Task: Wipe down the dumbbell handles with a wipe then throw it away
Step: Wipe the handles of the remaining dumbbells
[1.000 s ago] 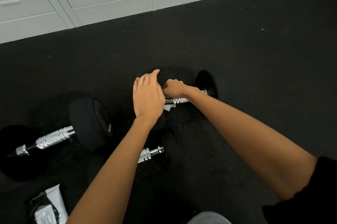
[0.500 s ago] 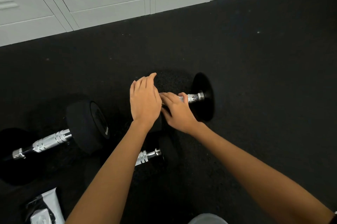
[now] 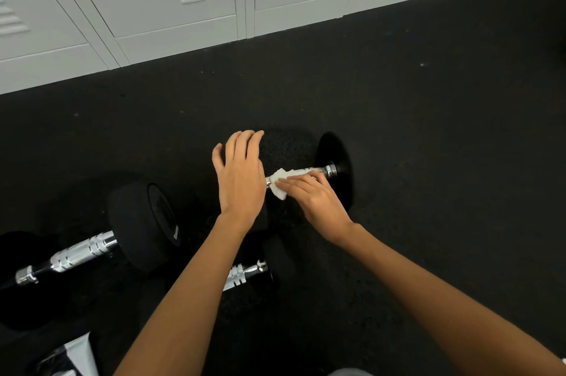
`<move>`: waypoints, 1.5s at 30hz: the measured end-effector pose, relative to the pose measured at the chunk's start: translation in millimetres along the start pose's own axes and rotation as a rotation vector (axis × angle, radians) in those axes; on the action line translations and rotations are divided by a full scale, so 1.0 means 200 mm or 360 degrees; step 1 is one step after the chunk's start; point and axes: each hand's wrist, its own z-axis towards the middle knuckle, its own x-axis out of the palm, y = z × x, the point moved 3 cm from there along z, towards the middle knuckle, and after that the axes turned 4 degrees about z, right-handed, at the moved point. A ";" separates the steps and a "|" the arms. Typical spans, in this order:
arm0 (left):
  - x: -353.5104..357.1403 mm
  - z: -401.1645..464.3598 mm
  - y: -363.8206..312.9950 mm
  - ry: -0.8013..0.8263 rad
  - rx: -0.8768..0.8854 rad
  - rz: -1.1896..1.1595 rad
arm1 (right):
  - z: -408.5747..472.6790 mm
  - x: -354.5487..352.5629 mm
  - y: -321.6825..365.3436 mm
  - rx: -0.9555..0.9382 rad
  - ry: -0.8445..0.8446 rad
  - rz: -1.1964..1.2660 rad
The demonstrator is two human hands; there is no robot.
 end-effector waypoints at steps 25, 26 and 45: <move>0.11 0.08 -0.28 0.0717 0.0178 0.0658 | 0.08 -0.33 -0.38 0.0818 -0.0488 0.0038; 0.11 0.07 -0.28 0.0733 0.0156 0.0726 | 0.08 -0.33 -0.38 0.0820 -0.0518 0.0027; 0.24 0.01 -0.26 0.0562 0.0549 0.0488 | 0.07 -0.32 -0.34 0.0854 -0.0408 -0.0177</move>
